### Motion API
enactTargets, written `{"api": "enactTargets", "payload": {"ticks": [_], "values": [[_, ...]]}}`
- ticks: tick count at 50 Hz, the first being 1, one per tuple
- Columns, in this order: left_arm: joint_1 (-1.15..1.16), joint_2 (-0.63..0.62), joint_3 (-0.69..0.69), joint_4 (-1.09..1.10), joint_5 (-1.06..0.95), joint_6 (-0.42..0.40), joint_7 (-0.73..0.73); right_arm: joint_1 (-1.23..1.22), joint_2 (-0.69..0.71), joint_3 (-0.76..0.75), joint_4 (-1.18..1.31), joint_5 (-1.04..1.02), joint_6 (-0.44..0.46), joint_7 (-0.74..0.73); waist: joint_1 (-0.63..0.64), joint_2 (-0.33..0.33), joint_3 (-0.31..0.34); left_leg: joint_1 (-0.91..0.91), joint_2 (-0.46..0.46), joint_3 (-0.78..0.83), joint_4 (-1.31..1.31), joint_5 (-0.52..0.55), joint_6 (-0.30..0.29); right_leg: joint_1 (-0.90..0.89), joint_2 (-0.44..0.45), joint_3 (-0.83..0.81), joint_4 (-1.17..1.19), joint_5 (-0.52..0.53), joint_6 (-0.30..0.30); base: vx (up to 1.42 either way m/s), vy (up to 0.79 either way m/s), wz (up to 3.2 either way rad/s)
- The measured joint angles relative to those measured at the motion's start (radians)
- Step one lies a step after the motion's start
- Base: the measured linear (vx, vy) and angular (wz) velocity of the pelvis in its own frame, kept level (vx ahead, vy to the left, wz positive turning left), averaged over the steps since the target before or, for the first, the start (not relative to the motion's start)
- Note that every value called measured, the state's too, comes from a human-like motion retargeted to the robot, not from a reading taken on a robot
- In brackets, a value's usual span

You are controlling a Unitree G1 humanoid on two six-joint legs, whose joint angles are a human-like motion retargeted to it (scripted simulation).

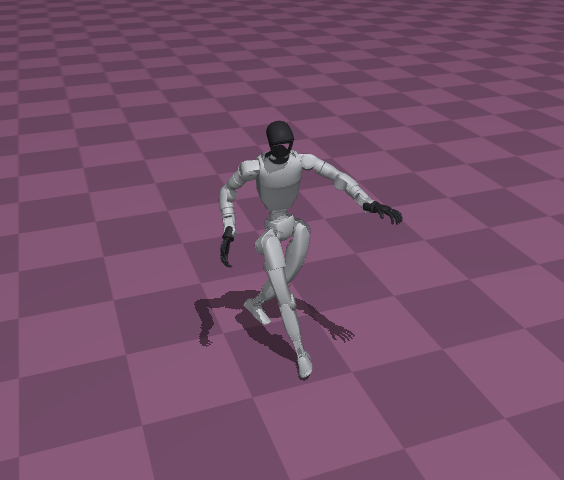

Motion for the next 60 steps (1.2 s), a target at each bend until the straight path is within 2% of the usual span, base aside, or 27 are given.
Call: {"api": "enactTargets", "payload": {"ticks": [3,6,8,10,12,15,16,18,20,23,25,28,30,32,35,36,38,40,42,43,45,48,50,52,55,58,60], "values": [[-0.231,-0.113,-0.044,-0.016,-0.16,-0.02,0.081,0.154,0.014,-0.133,0.049,0.023,-0.002,0.024,-0.083,0.011,-0.118,0.011,-0.021,-0.13,-0.032,0.094,-0.034,0.045,0.06,-0.072,-0.056,-0.099,-0.067,0.83,-0.16,1.75],[-0.314,-0.217,-0.082,-0.221,-0.18,-0.085,0.061,0.272,0.097,-0.274,0.173,-0.005,0.002,0.01,-0.068,-0.012,-0.217,0.017,-0.076,-0.257,0.002,0.225,-0.128,0.097,0.075,-0.025,-0.103,-0.166,-0.158,0.86,-0.2,0.88],[-0.305,-0.269,-0.093,-0.402,-0.165,-0.126,-0.004,0.282,0.155,-0.322,0.304,-0.008,0.004,-0.025,-0.019,-0.034,-0.247,-0.021,-0.104,-0.22,0.113,0.302,-0.153,0.123,0.047,0.018,-0.095,-0.18,-0.21,0.8,-0.01,-0.19],[-0.252,-0.302,-0.086,-0.575,-0.183,-0.135,-0.084,0.226,0.197,-0.324,0.463,0.046,0.019,-0.053,0.042,-0.044,-0.254,-0.132,-0.024,-0.088,0.311,0.32,-0.153,0.118,0.037,0.056,-0.01,-0.234,-0.259,0.69,-0.3,-0.73],[-0.153,-0.318,-0.076,-0.691,-0.184,-0.115,-0.156,0.148,0.216,-0.287,0.603,0.124,0.057,-0.062,0.108,-0.052,-0.25,-0.241,0.168,0.041,0.497,0.252,-0.096,0.108,0.067,0.099,0.117,-0.318,-0.268,0.64,-0.59,-1.25],[0.009,-0.289,-0.06,-0.778,-0.072,-0.063,-0.227,-0.028,0.231,-0.2,0.791,0.109,0.126,-0.048,0.213,-0.098,-0.229,-0.362,0.382,0.168,0.621,0.093,0.073,0.107,0.087,0.194,0.275,-0.413,-0.211,0.62,-0.37,-1.73],[0.063,-0.266,-0.054,-0.77,-0.001,-0.05,-0.251,-0.074,0.246,-0.178,0.8,0.089,0.128,-0.04,0.256,-0.121,-0.217,-0.398,0.407,0.164,0.61,0.051,0.099,0.117,0.101,0.233,0.308,-0.442,-0.2,0.6,-0.3,-2.03],[0.18,-0.218,-0.03,-0.725,0.145,-0.031,-0.29,-0.16,0.277,-0.136,0.777,0.052,0.109,-0.032,0.353,-0.162,-0.181,-0.462,0.419,0.114,0.551,-0.003,0.119,0.144,0.133,0.318,0.373,-0.499,-0.185,0.59,-0.25,-2.29],[0.306,-0.184,0.015,-0.624,0.248,-0.019,-0.299,-0.238,0.295,-0.097,0.693,0.016,0.068,-0.033,0.459,-0.189,-0.117,-0.509,0.383,0.009,0.447,-0.002,0.093,0.191,0.17,0.404,0.437,-0.548,-0.179,0.59,-0.19,-2.43],[0.479,-0.192,0.111,-0.367,0.232,0.009,-0.277,-0.376,0.24,-0.04,0.495,-0.028,0.036,-0.018,0.574,-0.175,0.013,-0.552,0.336,-0.142,0.251,0.113,0.021,0.289,0.229,0.498,0.511,-0.594,-0.184,0.58,-0.12,-1.97],[0.581,-0.214,0.169,-0.166,0.151,0.032,-0.276,-0.502,0.154,0.003,0.374,-0.05,0.034,-0.014,0.611,-0.137,0.075,-0.588,0.338,-0.184,0.09,0.283,-0.024,0.35,0.277,0.537,0.529,-0.61,-0.208,0.59,-0.06,-1.29],[0.756,-0.23,0.237,0.083,0.037,0.069,-0.345,-0.739,-0.01,0.085,0.244,-0.114,0.031,-0.03,0.668,-0.06,0.082,-0.644,0.383,-0.077,-0.187,0.539,-0.089,0.418,0.36,0.6,0.497,-0.62,-0.247,0.66,-0.02,-1.2],[0.882,-0.23,0.306,0.191,0.009,0.081,-0.4,-0.917,-0.115,0.147,0.18,-0.175,0.028,-0.049,0.753,-0.029,0.065,-0.644,0.393,0.117,-0.342,0.576,-0.122,0.472,0.387,0.675,0.452,-0.617,-0.246,0.78,0.01,-1.7],[1.023,-0.219,0.414,0.248,-0.023,0.078,-0.415,-1.065,-0.196,0.211,0.131,-0.233,0.025,-0.065,0.866,-0.024,0.005,-0.627,0.365,0.375,-0.453,0.588,-0.151,0.522,0.388,0.758,0.373,-0.568,-0.228,0.91,0.01,-1.81],[1.232,-0.21,0.646,0.297,-0.134,0.066,-0.383,-1.189,-0.266,0.295,0.058,-0.289,0.018,-0.086,1.041,-0.047,-0.126,-0.584,0.285,0.772,-0.528,0.631,-0.149,0.564,0.37,0.866,0.269,-0.395,-0.181,1.0,0.02,-1.5],[1.317,-0.221,0.757,0.303,-0.208,0.057,-0.364,-1.198,-0.264,0.317,0.022,-0.3,0.022,-0.091,1.083,-0.052,-0.171,-0.562,0.261,0.839,-0.517,0.615,-0.136,0.576,0.369,0.906,0.247,-0.313,-0.155,1.06,0.04,-1.24],[1.467,-0.257,0.974,0.329,-0.364,0.041,-0.323,-1.191,-0.249,0.34,-0.063,-0.319,0.032,-0.081,1.146,-0.044,-0.256,-0.522,0.226,0.857,-0.473,0.551,-0.107,0.597,0.379,0.984,0.23,-0.163,-0.097,1.08,0.11,-0.99],[1.589,-0.315,1.156,0.376,-0.512,0.036,-0.274,-1.154,-0.211,0.341,-0.171,-0.332,0.047,-0.049,1.178,-0.001,-0.325,-0.48,0.217,0.732,-0.431,0.459,-0.066,0.605,0.402,1.039,0.274,-0.061,-0.043,1.07,0.15,-0.75],[1.652,-0.38,1.257,0.45,-0.587,0.038,-0.196,-1.107,-0.15,0.331,-0.277,-0.338,0.059,0.003,1.187,0.038,-0.351,-0.437,0.226,0.639,-0.406,0.363,0.027,0.554,0.378,1.001,0.417,-0.04,-0.023,0.98,0.17,-0.61],[1.664,-0.415,1.281,0.49,-0.591,0.042,-0.152,-1.081,-0.113,0.328,-0.32,-0.34,0.064,0.029,1.184,0.044,-0.351,-0.424,0.228,0.629,-0.384,0.314,0.079,0.504,0.332,0.951,0.513,-0.059,-0.021,0.87,0.19,-0.43],[1.637,-0.477,1.273,0.552,-0.577,0.068,-0.046,-0.997,-0.045,0.313,-0.38,-0.355,0.094,0.096,1.179,0.056,-0.326,-0.403,0.229,0.634,-0.313,0.227,0.138,0.396,0.206,0.851,0.686,-0.105,-0.073,0.77,0.22,-0.04],[1.512,-0.589,1.251,0.528,-0.521,0.131,0.034,-0.784,0.02,0.286,-0.394,-0.436,0.16,0.168,1.114,0.115,-0.288,-0.414,0.232,0.585,-0.13,0.124,0.121,0.268,0.018,0.728,0.802,-0.219,-0.168,0.66,0.25,1.09],[1.406,-0.674,1.218,0.433,-0.552,0.143,0.02,-0.624,0.041,0.259,-0.347,-0.492,0.198,0.169,1.058,0.192,-0.274,-0.394,0.222,0.51,-0.08,0.081,0.075,0.209,-0.065,0.657,0.793,-0.303,-0.216,0.61,0.25,1.94],[1.309,-0.748,1.116,0.296,-0.579,0.124,-0.046,-0.47,0.057,0.212,-0.266,-0.502,0.215,0.123,0.982,0.27,-0.262,-0.362,0.207,0.416,-0.048,0.047,0.052,0.181,-0.12,0.593,0.712,-0.355,-0.239,0.61,0.2,2.4],[1.213,-0.768,0.851,0.054,-0.486,0.065,-0.123,-0.254,0.099,0.102,-0.146,-0.473,0.208,0.042,0.83,0.324,-0.244,-0.31,0.162,0.265,0.002,-0.015,0.061,0.142,-0.172,0.561,0.56,-0.32,-0.187,0.68,0.06,2.89],[1.086,-0.638,0.613,-0.182,-0.247,0.02,-0.168,-0.099,0.141,-0.039,-0.095,-0.424,0.173,-0.011,0.678,0.316,-0.193,-0.209,0.082,0.128,-0.054,-0.03,0.024,0.148,-0.198,0.581,0.252,-0.215,-0.1,0.59,-0.03,2.4],[0.98,-0.523,0.541,-0.303,-0.139,-0.012,-0.207,-0.033,0.152,-0.109,-0.089,-0.394,0.146,-0.024,0.577,0.295,-0.149,-0.136,0.048,0.07,-0.086,-0.038,0.007,0.139,-0.22,0.519,0.073,-0.115,-0.053,0.56,-0.14,1.4]]}}
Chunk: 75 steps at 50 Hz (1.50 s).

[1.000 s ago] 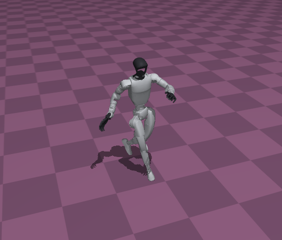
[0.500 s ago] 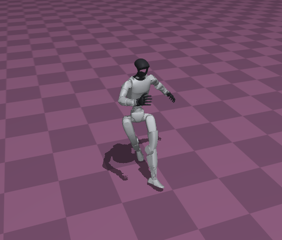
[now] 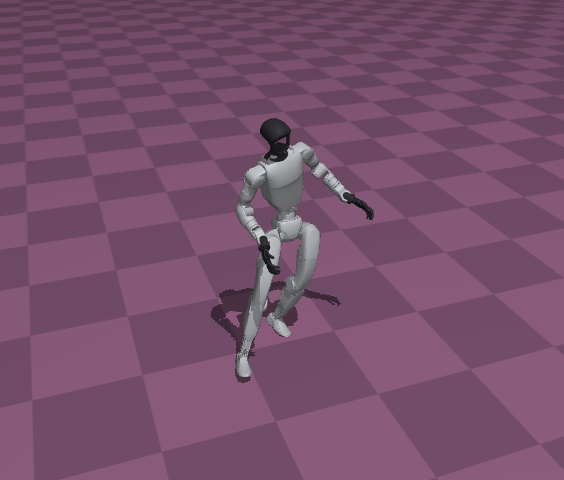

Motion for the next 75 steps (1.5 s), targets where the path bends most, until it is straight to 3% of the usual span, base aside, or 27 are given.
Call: {"api": "enactTargets", "payload": {"ticks": [4,7,10,13,15,17,19,21,23,26,30,33,36,40,45,47,50,52,58,63,65,68,70,73,75], "values": [[-0.24,0.231,-0.051,-0.123,-0.063,-0.054,0.072,0.078,-0.023,-0.116,-0.008,0.052,-0.032,-0.024,-0.172,-0.074,0.058,0.125,-0.028,-0.064,-0.063,0.009,-0.021,-0.036,0.013,-0.364,-0.202,0.145,0.069,0.64,-0.24,0.81],[-0.368,0.347,-0.076,-0.166,-0.192,-0.097,0.24,0.167,-0.067,-0.193,-0.031,0.085,-0.042,-0.028,-0.31,-0.114,0.017,0.154,-0.022,-0.096,-0.072,0.038,-0.038,-0.062,0.075,-0.522,-0.26,0.133,0.074,0.75,-0.29,0.92],[-0.457,0.399,-0.102,-0.236,-0.231,-0.125,0.311,0.31,-0.073,-0.295,-0.034,0.175,-0.057,0.039,-0.444,-0.135,-0.084,0.159,-0.012,-0.157,-0.05,0.107,-0.051,-0.04,0.12,-0.481,-0.251,0.11,0.036,0.86,-0.3,1.44],[-0.517,0.363,-0.122,-0.376,-0.241,-0.15,0.232,0.414,-0.01,-0.379,0.08,0.314,-0.07,0.129,-0.481,-0.179,-0.168,0.183,0.003,-0.228,0.004,0.22,-0.09,0.02,0.167,-0.336,-0.258,0.103,-0.042,0.87,-0.42,0.95],[-0.504,0.321,-0.136,-0.491,-0.22,-0.144,0.142,0.437,0.018,-0.394,0.231,0.376,-0.062,0.174,-0.463,-0.204,-0.234,0.158,0.016,-0.255,0.078,0.306,-0.117,-0.014,0.158,-0.292,-0.126,0.036,-0.089,0.84,-0.43,0.09],[-0.477,0.268,-0.14,-0.599,-0.171,-0.13,0.116,0.354,0.007,-0.36,0.435,0.336,-0.017,0.126,-0.452,-0.222,-0.217,0.106,0.019,-0.231,0.27,0.377,-0.16,0.088,0.197,-0.259,-0.219,0.043,-0.179,0.74,-0.26,-0.3],[-0.438,0.222,-0.166,-0.687,-0.066,-0.095,0.067,0.261,-0.013,-0.338,0.641,0.271,0.026,0.069,-0.436,-0.222,-0.214,0.011,0.054,-0.164,0.469,0.42,-0.16,0.131,0.206,-0.25,-0.199,-0.003,-0.188,0.67,-0.18,-0.25],[-0.386,0.213,-0.199,-0.729,0.095,-0.061,0.007,0.164,-0.028,-0.312,0.839,0.136,0.079,0.027,-0.407,-0.224,-0.207,-0.081,0.163,-0.112,0.626,0.391,-0.159,0.164,0.266,-0.232,-0.172,-0.055,-0.189,0.58,-0.55,-0.67],[-0.325,0.22,-0.23,-0.74,0.237,-0.047,-0.061,0.083,-0.013,-0.293,0.959,0.034,0.101,0.002,-0.355,-0.247,-0.205,-0.15,0.266,-0.04,0.703,0.323,-0.091,0.191,0.307,-0.194,-0.15,-0.086,-0.159,0.53,-0.54,-1.28],[-0.232,0.217,-0.262,-0.702,0.258,-0.037,-0.14,0.041,0.043,-0.207,0.882,-0.058,0.1,0.05,-0.237,-0.325,-0.201,-0.2,0.332,0.088,0.642,0.208,0.029,0.194,0.312,-0.08,-0.087,-0.118,-0.082,0.51,-0.32,-1.95],[-0.117,0.186,-0.24,-0.606,0.137,-0.04,-0.095,0.05,0.066,-0.031,0.581,-0.093,0.012,0.076,-0.115,-0.398,-0.175,-0.229,0.343,0.174,0.385,0.15,0.084,0.227,0.34,0.072,-0.072,-0.144,-0.032,0.49,-0.16,-1.99],[-0.061,0.153,-0.191,-0.519,0.1,-0.03,-0.072,0.038,0.01,0.063,0.44,-0.152,0.007,0.144,-0.068,-0.404,-0.144,-0.258,0.323,0.125,0.167,0.177,0.062,0.257,0.378,0.17,-0.057,-0.162,-0.023,0.45,-0.04,-1.75],[-0.034,0.113,-0.172,-0.423,0.136,-0.011,-0.079,0.013,-0.022,0.105,0.449,-0.156,0.024,0.177,-0.029,-0.394,-0.128,-0.279,0.277,-0.045,-0.048,0.203,0.003,0.28,0.419,0.281,-0.043,-0.176,-0.03,0.42,0.02,-1.88],[-0.062,0.071,-0.199,-0.318,0.171,-0.005,-0.069,0.004,-0.008,0.07,0.566,-0.156,0.037,0.117,0.028,-0.379,-0.104,-0.266,0.227,-0.255,-0.219,0.25,-0.08,0.314,0.46,0.433,-0.035,-0.187,-0.051,0.39,0.08,-2.01],[-0.08,0.014,-0.223,-0.257,0.108,-0.025,-0.039,0.089,-0.027,-0.006,0.634,-0.212,0.032,0.055,0.043,-0.346,-0.093,-0.249,0.215,-0.306,-0.25,0.352,-0.1,0.336,0.503,0.598,-0.025,-0.199,-0.082,0.34,0.18,-1.83],[-0.084,-0.015,-0.237,-0.22,0.068,-0.023,-0.024,0.108,-0.04,-0.029,0.678,-0.203,0.037,0.062,0.018,-0.341,-0.092,-0.248,0.223,-0.267,-0.232,0.37,-0.043,0.33,0.509,0.646,-0.008,-0.219,-0.097,0.25,0.23,-1.52],[-0.102,-0.034,-0.266,-0.148,0.024,0.003,-0.019,0.1,-0.043,-0.064,0.767,-0.165,0.057,0.065,-0.027,-0.364,-0.093,-0.264,0.232,-0.16,-0.169,0.315,0.062,0.275,0.49,0.66,0.065,-0.26,-0.102,0.18,0.22,-1.61],[-0.119,-0.024,-0.288,-0.097,0.025,0.032,-0.048,0.091,-0.034,-0.082,0.808,-0.144,0.073,0.055,-0.041,-0.376,-0.099,-0.272,0.245,-0.074,-0.144,0.291,0.08,0.214,0.459,0.587,0.126,-0.283,-0.1,0.12,0.22,-2.09],[-0.103,0.022,-0.3,0.005,0.11,0.059,-0.131,0.089,-0.029,-0.041,0.77,-0.117,0.068,0.078,-0.036,-0.357,-0.111,-0.244,0.323,0.277,-0.128,0.256,0.058,0.095,0.29,0.09,0.176,-0.319,-0.097,0.04,0.2,-2.92],[0.029,0.026,-0.206,0.048,0.053,0.038,-0.105,0.055,-0.028,-0.007,0.755,-0.141,0.057,0.12,-0.042,-0.327,-0.132,-0.212,0.415,0.627,-0.029,0.202,0.064,0.071,0.177,-0.388,0.182,-0.306,-0.091,-0.02,0.1,-3.63],[0.094,0.035,-0.159,0.054,0.018,0.038,-0.13,0.038,-0.013,-0.031,0.794,-0.124,0.055,0.113,-0.055,-0.321,-0.145,-0.189,0.435,0.764,0.002,0.193,0.074,0.053,0.158,-0.499,0.179,-0.295,-0.087,-0.02,0.02,-3.48],[0.176,0.057,-0.11,0.052,0.019,0.055,-0.206,0.044,-0.001,-0.082,0.884,-0.172,0.077,0.08,-0.09,-0.322,-0.151,-0.125,0.41,0.919,-0.025,0.223,0.066,0.02,0.167,-0.437,0.11,-0.269,-0.061,0.01,-0.06,-2.9],[0.217,0.073,-0.089,0.054,0.009,0.056,-0.23,0.054,0.004,-0.148,0.942,-0.079,0.06,0.042,-0.121,-0.322,-0.147,-0.078,0.382,0.982,-0.058,0.262,0.045,0.023,0.194,-0.333,0.013,-0.235,-0.051,0.04,-0.15,-2.42],[0.256,0.094,-0.071,0.088,0.004,0.064,-0.23,0.093,-0.011,-0.208,1.048,-0.072,0.07,0.004,-0.184,-0.333,-0.136,-0.014,0.377,1.037,-0.031,0.312,0.091,0.071,0.221,-0.211,-0.107,-0.192,-0.073,0.13,-0.25,-1.89],[0.274,0.106,-0.052,0.133,0.025,0.077,-0.231,0.132,-0.024,-0.26,1.119,-0.09,0.078,-0.005,-0.223,-0.351,-0.136,0.025,0.404,1.068,0.048,0.341,0.156,0.084,0.215,-0.15,-0.091,-0.197,-0.081,0.22,-0.32,-1.66]]}}
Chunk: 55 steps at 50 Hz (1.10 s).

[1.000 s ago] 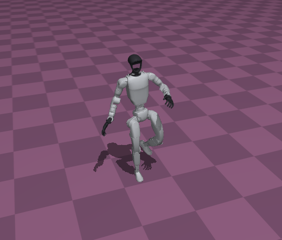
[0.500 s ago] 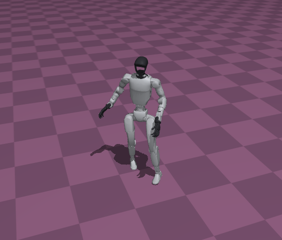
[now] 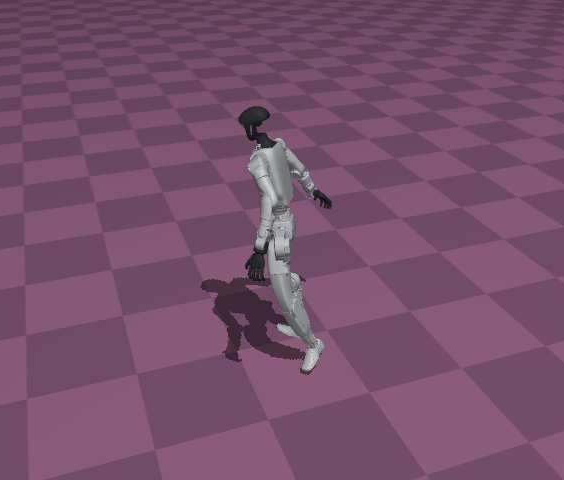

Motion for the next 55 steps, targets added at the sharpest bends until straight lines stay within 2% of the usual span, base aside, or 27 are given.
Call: {"api": "enactTargets", "payload": {"ticks": [3,4,5,7,9,10,12,13,15,17,18,22,24,27,29,31,33,35,38,40,42,45,46,48,49,52,55], "values": [[-0.026,0.037,0.029,0.073,-0.034,0.009,0.042,0.034,-0.019,-0.056,0.106,0.003,0.018,0.006,-0.037,-0.036,0.042,-0.019,0.116,-0.155,0.245,0.061,0.04,0.113,0.043,0.096,-0.109,0.015,-0.049,0.19,-0.41,-1.73],[-0.043,0.051,0.046,0.104,-0.021,0.013,0.049,0.05,-0.02,-0.084,0.135,-0.004,0.023,0.015,-0.033,-0.037,0.051,-0.067,0.149,-0.276,0.332,0.067,0.022,0.112,0.063,0.133,-0.073,-0.007,-0.045,0.23,-0.31,-2.18],[-0.062,0.065,0.066,0.135,-0.003,0.015,0.055,0.068,-0.02,-0.116,0.161,-0.013,0.028,0.026,-0.023,-0.036,0.057,-0.128,0.171,-0.417,0.411,0.069,-0.008,0.097,0.085,0.172,-0.014,-0.036,-0.034,0.22,-0.26,-2.35],[-0.094,0.087,0.106,0.179,0.018,0.0,0.09,0.112,-0.016,-0.165,0.19,0.003,0.02,0.035,-0.001,-0.05,0.052,-0.22,0.101,-0.674,0.449,0.049,-0.118,0.102,0.114,0.255,0.02,-0.057,-0.036,0.24,-0.24,-2.27],[-0.128,0.106,0.147,0.195,0.008,-0.012,0.137,0.145,-0.006,-0.207,0.202,0.027,0.016,0.033,0.012,-0.08,0.039,-0.253,0.06,-0.78,0.428,0.022,-0.166,0.118,0.128,0.321,0.049,-0.07,-0.036,0.29,-0.27,-1.82],[-0.151,0.117,0.164,0.197,-0.007,-0.016,0.161,0.152,0.001,-0.223,0.206,0.046,0.015,0.029,0.015,-0.097,0.035,-0.261,0.062,-0.791,0.411,0.012,-0.167,0.126,0.134,0.348,0.066,-0.078,-0.034,0.3,-0.31,-1.41],[-0.198,0.141,0.176,0.171,-0.071,-0.024,0.201,0.143,0.015,-0.237,0.213,0.097,0.019,0.026,0.011,-0.127,0.027,-0.279,0.101,-0.757,0.361,-0.019,-0.113,0.189,0.156,0.394,0.014,-0.063,-0.057,0.29,-0.33,-1.23],[-0.22,0.158,0.171,0.153,-0.101,-0.029,0.207,0.138,0.027,-0.237,0.216,0.127,0.02,0.027,0.017,-0.145,0.016,-0.286,0.12,-0.73,0.321,-0.041,-0.09,0.178,0.168,0.414,0.064,-0.078,-0.048,0.3,-0.33,-1.27],[-0.253,0.186,0.148,0.101,-0.151,-0.045,0.198,0.129,0.047,-0.234,0.22,0.182,0.024,0.043,0.025,-0.168,-0.009,-0.296,0.129,-0.699,0.202,-0.069,-0.086,0.227,0.195,0.461,0.024,-0.062,-0.058,0.31,-0.31,-1.36],[-0.289,0.224,0.097,0.043,-0.142,-0.054,0.149,0.118,0.074,-0.203,0.217,0.233,0.023,0.062,0.064,-0.19,-0.038,-0.307,0.109,-0.705,0.054,-0.074,-0.12,0.206,0.228,0.511,0.12,-0.089,-0.034,0.32,-0.27,-1.62],[-0.302,0.24,0.069,0.01,-0.133,-0.062,0.117,0.114,0.085,-0.192,0.209,0.262,0.023,0.077,0.08,-0.192,-0.038,-0.304,0.09,-0.741,-0.026,-0.055,-0.153,0.271,0.245,0.543,0.048,-0.058,-0.037,0.33,-0.25,-1.53],[-0.373,0.309,-0.072,-0.092,-0.005,-0.098,0.027,0.071,0.128,-0.105,0.153,0.351,-0.003,0.132,0.166,-0.196,-0.039,-0.359,0.013,-0.927,-0.238,0.095,-0.243,0.366,0.32,0.652,0.046,-0.052,-0.017,0.33,-0.22,-1.43],[-0.407,0.33,-0.13,-0.12,0.026,-0.114,0.004,0.02,0.128,-0.07,0.124,0.379,-0.015,0.15,0.199,-0.185,-0.02,-0.4,-0.011,-0.936,-0.28,0.163,-0.278,0.437,0.351,0.705,0.002,-0.038,-0.023,0.33,-0.18,-1.09],[-0.434,0.336,-0.171,-0.121,0.022,-0.119,-0.022,-0.107,0.082,-0.034,0.104,0.359,-0.021,0.151,0.273,-0.145,0.028,-0.449,-0.013,-0.809,-0.305,0.186,-0.294,0.496,0.402,0.752,0.024,-0.047,-0.017,0.31,-0.13,-1.33],[-0.42,0.318,-0.161,-0.106,-0.005,-0.107,-0.036,-0.234,0.003,-0.032,0.116,0.291,-0.011,0.139,0.349,-0.071,0.089,-0.449,0.006,-0.721,-0.323,0.182,-0.292,0.529,0.437,0.74,0.077,-0.058,-0.018,0.28,-0.04,-1.92],[-0.385,0.29,-0.145,-0.088,-0.031,-0.086,-0.038,-0.401,-0.106,-0.026,0.148,0.211,0.006,0.123,0.446,0.032,0.159,-0.441,0.037,-0.669,-0.333,0.172,-0.263,0.534,0.455,0.676,0.179,-0.08,-0.011,0.27,0.05,-2.54],[-0.325,0.273,-0.14,-0.068,-0.035,-0.069,-0.039,-0.593,-0.21,0.014,0.173,0.174,0.016,0.097,0.563,0.117,0.199,-0.461,0.064,-0.645,-0.329,0.161,-0.232,0.498,0.438,0.609,0.301,-0.135,-0.017,0.31,0.12,-3.11],[-0.213,0.257,-0.117,-0.041,0.01,-0.056,-0.069,-0.775,-0.272,0.071,0.15,0.152,0.011,0.058,0.675,0.182,0.207,-0.489,0.087,-0.653,-0.3,0.148,-0.224,0.5,0.406,0.631,0.315,-0.167,-0.051,0.42,0.18,-3.15],[-0.013,0.222,-0.026,0.075,0.11,-0.028,-0.098,-0.94,-0.221,0.238,-0.051,0.192,-0.046,0.018,0.808,0.133,0.177,-0.541,0.04,-0.701,-0.29,0.125,-0.162,0.47,0.319,0.754,0.263,-0.15,-0.06,0.59,0.22,-2.51],[0.138,0.144,0.117,0.221,0.18,-0.017,-0.078,-0.972,-0.136,0.403,-0.259,0.168,-0.095,0.004,0.839,0.067,0.133,-0.56,0.023,-0.698,-0.282,0.082,-0.135,0.453,0.261,0.803,0.19,-0.043,-0.038,0.74,0.31,-1.63],[0.228,0.048,0.275,0.39,0.138,0.016,0.004,-0.967,-0.078,0.553,-0.446,0.038,-0.112,0.016,0.84,0.027,0.111,-0.508,0.021,-0.622,-0.317,0.072,-0.129,0.467,0.211,0.808,0.104,0.128,0.01,0.8,0.38,-0.89],[0.297,-0.068,0.486,0.595,0.08,0.042,0.117,-0.94,-0.002,0.676,-0.624,-0.197,-0.095,0.056,0.807,0.057,0.095,-0.46,0.093,-0.556,-0.236,0.078,-0.2,0.511,0.195,0.788,0.023,0.35,0.107,0.8,0.47,-0.23],[0.302,-0.094,0.508,0.618,0.061,0.05,0.138,-0.924,0.022,0.681,-0.64,-0.237,-0.086,0.066,0.799,0.08,0.104,-0.448,0.103,-0.565,-0.208,0.066,-0.205,0.507,0.188,0.759,0.04,0.37,0.129,0.77,0.54,0.13],[0.295,-0.14,0.515,0.63,0.06,0.057,0.143,-0.881,0.066,0.668,-0.649,-0.281,-0.069,0.07,0.784,0.13,0.125,-0.446,0.123,-0.595,-0.106,-0.003,-0.199,0.465,0.166,0.661,0.115,0.351,0.15,0.72,0.57,0.35],[0.282,-0.158,0.492,0.609,0.06,0.058,0.127,-0.854,0.079,0.653,-0.639,-0.284,-0.06,0.06,0.778,0.149,0.139,-0.445,0.118,-0.605,-0.059,-0.048,-0.178,0.421,0.134,0.594,0.169,0.31,0.138,0.68,0.57,0.51],[0.231,-0.191,0.386,0.481,0.057,0.051,0.03,-0.758,0.09,0.592,-0.595,-0.259,-0.039,0.021,0.755,0.197,0.178,-0.438,0.064,-0.625,0.047,-0.159,-0.115,0.273,0.006,0.397,0.282,0.169,0.061,0.64,0.53,0.72],[0.181,-0.188,0.269,0.304,0.068,0.039,-0.094,-0.651,0.069,0.508,-0.559,-0.196,-0.036,0.012,0.693,0.26,0.19,-0.424,0.009,-0.67,0.135,-0.246,-0.094,0.177,-0.071,0.249,0.245,0.079,0.005,0.64,0.48,1.03]]}}
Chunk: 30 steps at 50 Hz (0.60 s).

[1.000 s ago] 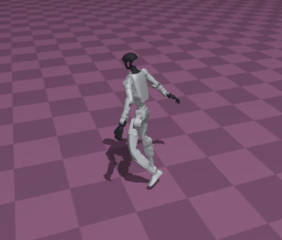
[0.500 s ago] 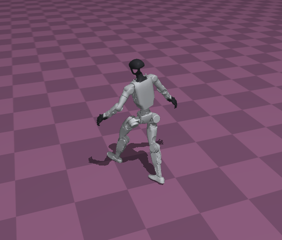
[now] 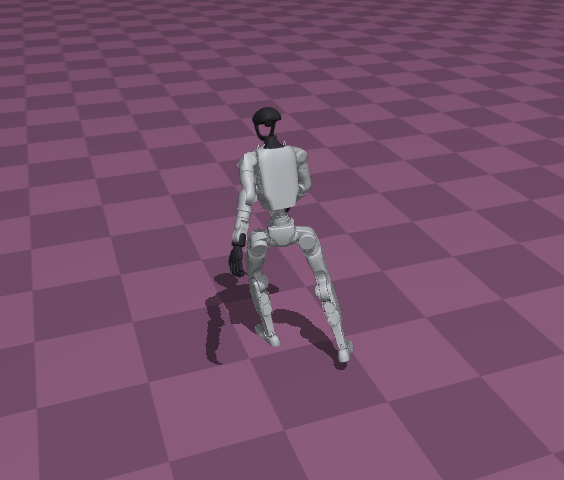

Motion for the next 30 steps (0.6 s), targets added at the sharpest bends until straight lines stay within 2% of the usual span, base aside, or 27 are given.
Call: {"api": "enactTargets", "payload": {"ticks": [3,7,10,13,15,17,20,23,25,27,28,30], "values": [[-0.063,0.053,-0.129,-0.191,0.072,-0.021,-0.044,0.091,-0.038,-0.098,0.019,0.102,-0.016,-0.004,-0.112,0.058,0.008,0.034,-0.071,-0.057,0.071,-0.069,0.013,-0.077,-0.019,-0.086,-0.075,-0.04,0.015,0.66,0.44,1.33],[-0.235,0.17,-0.303,-0.321,0.269,-0.076,0.073,0.15,-0.06,-0.204,0.048,0.311,-0.068,-0.066,-0.299,0.087,0.043,0.127,-0.189,-0.125,0.101,-0.133,0.029,-0.221,-0.033,-0.131,-0.088,-0.061,0.04,0.67,0.35,1.37],[-0.432,0.252,-0.439,-0.277,0.325,-0.074,0.159,0.123,-0.058,-0.229,0.104,0.485,-0.082,-0.1,-0.449,0.051,0.088,0.244,-0.302,-0.161,0.044,-0.152,0.026,-0.333,-0.068,-0.218,-0.078,0.042,0.047,0.67,0.24,1.11],[-0.633,0.351,-0.543,-0.193,0.308,-0.084,0.088,0.072,-0.077,-0.193,0.179,0.51,-0.061,-0.042,-0.634,-0.02,0.123,0.382,-0.402,-0.244,-0.035,-0.143,0.007,-0.37,-0.089,-0.36,-0.137,0.196,0.067,0.74,0.14,1.51],[-0.762,0.442,-0.595,-0.168,0.298,-0.115,0.05,0.061,-0.106,-0.156,0.204,0.455,-0.056,0.031,-0.775,-0.072,0.123,0.462,-0.445,-0.33,-0.083,-0.136,-0.015,-0.376,-0.079,-0.415,-0.214,0.252,0.097,0.81,0.02,2.22],[-0.883,0.54,-0.65,-0.189,0.293,-0.149,0.113,0.11,-0.144,-0.142,0.181,0.413,-0.078,0.084,-0.914,-0.103,0.092,0.509,-0.455,-0.427,-0.104,-0.125,-0.04,-0.381,-0.055,-0.431,-0.296,0.263,0.132,0.87,-0.08,2.66],[-1.101,0.635,-0.781,-0.251,0.226,-0.175,0.324,0.285,-0.198,-0.206,0.1,0.462,-0.122,0.125,-1.069,-0.104,0.019,0.525,-0.43,-0.557,-0.104,-0.078,-0.087,-0.386,0.004,-0.508,-0.398,0.267,0.152,0.89,-0.25,2.37],[-1.294,0.611,-0.885,-0.367,0.093,-0.193,0.469,0.547,-0.203,-0.351,0.06,0.572,-0.131,0.143,-1.108,-0.086,-0.073,0.546,-0.425,-0.66,-0.121,0.06,-0.124,-0.351,0.048,-0.598,-0.416,0.219,0.152,0.97,-0.26,1.53],[-1.368,0.57,-0.888,-0.483,0.003,-0.219,0.49,0.709,-0.168,-0.454,0.078,0.616,-0.121,0.163,-1.086,-0.096,-0.126,0.554,-0.44,-0.717,-0.104,0.182,-0.17,-0.318,0.068,-0.592,-0.403,0.173,0.108,0.99,-0.3,0.77],[-1.391,0.524,-0.839,-0.631,-0.084,-0.251,0.464,0.816,-0.111,-0.543,0.134,0.653,-0.099,0.189,-1.046,-0.123,-0.152,0.521,-0.462,-0.726,-0.01,0.279,-0.223,-0.291,0.06,-0.556,-0.384,0.15,0.041,0.94,-0.23,0.31],[-1.389,0.497,-0.803,-0.713,-0.125,-0.262,0.44,0.849,-0.082,-0.585,0.166,0.688,-0.083,0.201,-1.027,-0.134,-0.153,0.487,-0.474,-0.689,0.061,0.31,-0.223,-0.282,0.036,-0.537,-0.37,0.145,0.018,0.89,-0.12,0.27],[-1.357,0.45,-0.737,-0.866,-0.163,-0.282,0.412,0.877,-0.04,-0.619,0.268,0.695,-0.059,0.177,-0.998,-0.147,-0.141,0.381,-0.414,-0.602,0.235,0.302,-0.223,-0.272,0.019,-0.523,-0.308,0.093,-0.029,0.81,-0.33,0.27]]}}
